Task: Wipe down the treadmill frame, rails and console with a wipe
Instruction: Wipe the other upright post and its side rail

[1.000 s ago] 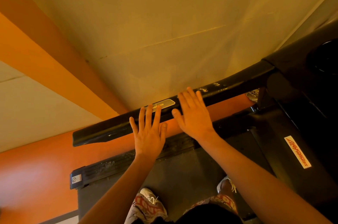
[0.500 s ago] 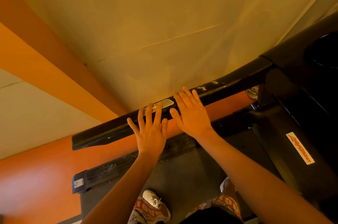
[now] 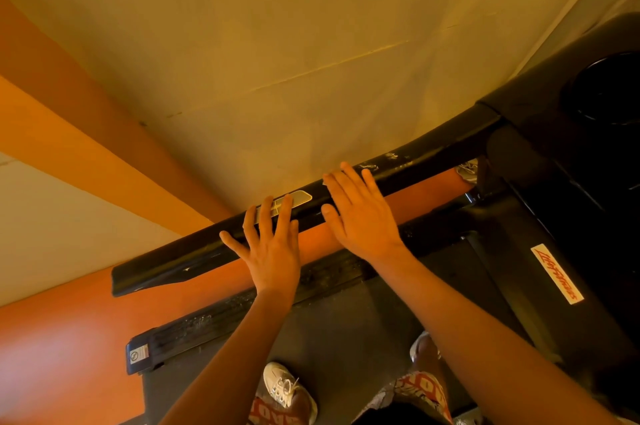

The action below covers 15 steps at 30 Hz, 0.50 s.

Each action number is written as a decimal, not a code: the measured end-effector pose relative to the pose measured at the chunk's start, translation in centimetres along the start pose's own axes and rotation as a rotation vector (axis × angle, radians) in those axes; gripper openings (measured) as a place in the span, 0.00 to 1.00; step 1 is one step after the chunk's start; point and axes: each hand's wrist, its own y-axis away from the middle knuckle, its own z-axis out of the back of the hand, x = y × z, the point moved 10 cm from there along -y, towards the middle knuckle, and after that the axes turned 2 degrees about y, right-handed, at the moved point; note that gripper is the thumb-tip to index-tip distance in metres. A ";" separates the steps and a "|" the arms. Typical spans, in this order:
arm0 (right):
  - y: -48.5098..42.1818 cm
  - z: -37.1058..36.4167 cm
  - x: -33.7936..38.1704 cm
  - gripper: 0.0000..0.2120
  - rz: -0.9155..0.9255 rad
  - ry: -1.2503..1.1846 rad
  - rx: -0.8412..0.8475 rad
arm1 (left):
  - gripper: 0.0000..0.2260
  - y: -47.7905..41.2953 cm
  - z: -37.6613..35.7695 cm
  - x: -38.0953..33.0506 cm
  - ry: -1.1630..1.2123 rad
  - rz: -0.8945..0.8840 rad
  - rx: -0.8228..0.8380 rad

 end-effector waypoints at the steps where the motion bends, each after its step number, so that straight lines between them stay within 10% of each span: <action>1: 0.1 0.2 -1.0 0.31 0.005 0.013 -0.004 | 0.20 0.0 0.0 0.0 -0.001 -0.002 -0.010; 15: -0.4 1.5 -4.0 0.30 -0.041 0.026 -0.050 | 0.22 -0.7 0.1 0.2 0.013 0.057 -0.037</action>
